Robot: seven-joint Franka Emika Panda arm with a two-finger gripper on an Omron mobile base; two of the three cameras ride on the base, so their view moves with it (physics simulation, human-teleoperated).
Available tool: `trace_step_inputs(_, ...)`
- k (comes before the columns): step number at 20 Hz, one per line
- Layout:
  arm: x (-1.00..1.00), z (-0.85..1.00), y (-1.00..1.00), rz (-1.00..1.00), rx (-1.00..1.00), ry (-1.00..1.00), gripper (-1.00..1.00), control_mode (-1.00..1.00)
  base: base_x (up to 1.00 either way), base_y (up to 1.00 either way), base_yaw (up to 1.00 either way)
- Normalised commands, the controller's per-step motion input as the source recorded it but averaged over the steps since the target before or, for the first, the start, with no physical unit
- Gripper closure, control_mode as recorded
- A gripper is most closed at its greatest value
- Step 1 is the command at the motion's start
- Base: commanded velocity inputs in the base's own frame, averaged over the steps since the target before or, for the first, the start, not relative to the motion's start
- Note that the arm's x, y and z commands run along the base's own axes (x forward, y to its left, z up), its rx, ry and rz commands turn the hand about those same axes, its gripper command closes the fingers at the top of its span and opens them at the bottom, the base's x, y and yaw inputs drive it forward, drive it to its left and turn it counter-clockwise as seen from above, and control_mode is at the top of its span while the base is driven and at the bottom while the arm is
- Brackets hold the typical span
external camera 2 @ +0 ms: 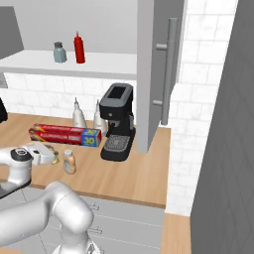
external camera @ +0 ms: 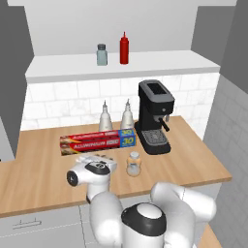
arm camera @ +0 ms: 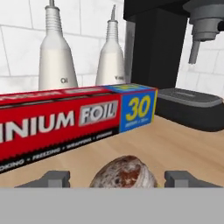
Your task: Put the shaker and condiment bottle from the counter next to their counterparts in the cabinet.
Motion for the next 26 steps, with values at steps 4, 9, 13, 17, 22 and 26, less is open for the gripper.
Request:
trace_step_inputs(4,0.0,-0.06,-0.01,-0.03,0.18,0.0,1.0,-1.0,0.0,0.0,0.0)
trace_step_inputs(9,0.0,0.2,0.0,-0.02,0.23,0.0,1.0,-1.0,0.0,0.0,0.0)
trace_step_inputs(13,-0.11,0.76,0.15,0.0,0.18,0.0,1.0,-1.0,0.0,0.0,0.0)
trace_step_inputs(17,-0.53,0.71,0.1,0.0,0.17,-0.05,1.0,-1.0,0.0,0.0,0.0)
trace_step_inputs(22,-0.59,0.71,0.0,0.0,0.06,-0.17,1.0,-1.0,0.0,0.0,0.0)
trace_step_inputs(26,0.03,0.51,-0.03,0.0,0.0,-0.13,1.0,-1.0,0.0,0.0,0.0)
